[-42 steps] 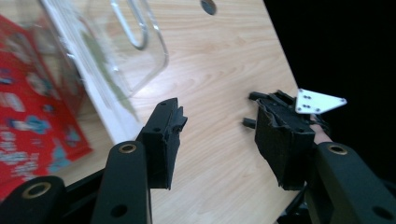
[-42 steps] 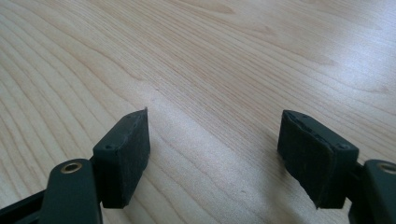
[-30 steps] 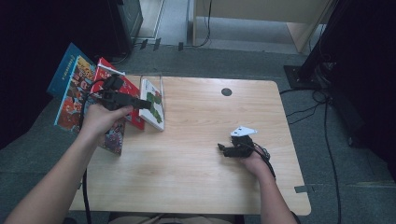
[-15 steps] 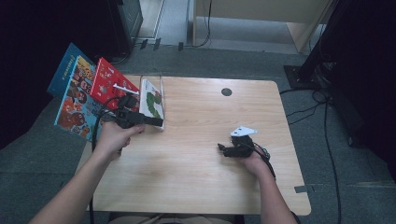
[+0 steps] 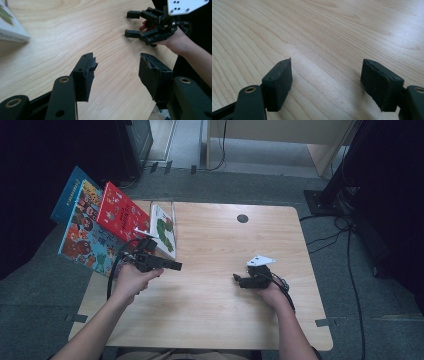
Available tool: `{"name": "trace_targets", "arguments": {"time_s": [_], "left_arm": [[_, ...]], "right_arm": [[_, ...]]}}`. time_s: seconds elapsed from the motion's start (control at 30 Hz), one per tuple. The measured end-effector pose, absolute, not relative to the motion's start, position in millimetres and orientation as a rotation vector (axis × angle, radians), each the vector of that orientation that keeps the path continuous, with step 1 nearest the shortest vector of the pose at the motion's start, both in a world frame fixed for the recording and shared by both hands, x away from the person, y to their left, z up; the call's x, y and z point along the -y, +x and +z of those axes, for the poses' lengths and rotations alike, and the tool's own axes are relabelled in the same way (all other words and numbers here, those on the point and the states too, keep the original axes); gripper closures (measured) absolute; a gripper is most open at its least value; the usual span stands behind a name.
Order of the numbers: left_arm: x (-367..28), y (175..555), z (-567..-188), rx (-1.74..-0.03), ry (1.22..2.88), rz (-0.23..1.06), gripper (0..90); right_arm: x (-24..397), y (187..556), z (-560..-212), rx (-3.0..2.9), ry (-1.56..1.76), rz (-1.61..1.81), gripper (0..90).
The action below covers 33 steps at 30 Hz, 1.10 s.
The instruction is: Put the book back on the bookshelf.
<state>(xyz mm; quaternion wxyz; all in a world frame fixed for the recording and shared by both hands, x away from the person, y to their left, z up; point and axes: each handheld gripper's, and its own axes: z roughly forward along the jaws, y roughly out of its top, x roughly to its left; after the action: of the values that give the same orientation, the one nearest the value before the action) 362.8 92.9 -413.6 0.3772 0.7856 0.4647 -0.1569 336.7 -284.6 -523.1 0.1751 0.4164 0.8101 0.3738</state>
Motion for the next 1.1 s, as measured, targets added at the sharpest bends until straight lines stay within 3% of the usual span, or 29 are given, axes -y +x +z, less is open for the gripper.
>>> {"name": "trace_targets", "arguments": {"time_s": [1.1], "left_arm": [[-96, 347, -496, -1.17, 2.068, -0.356, 44.6]], "right_arm": [[285, 337, -523, -2.295, 1.181, 1.058, 25.1]]}}
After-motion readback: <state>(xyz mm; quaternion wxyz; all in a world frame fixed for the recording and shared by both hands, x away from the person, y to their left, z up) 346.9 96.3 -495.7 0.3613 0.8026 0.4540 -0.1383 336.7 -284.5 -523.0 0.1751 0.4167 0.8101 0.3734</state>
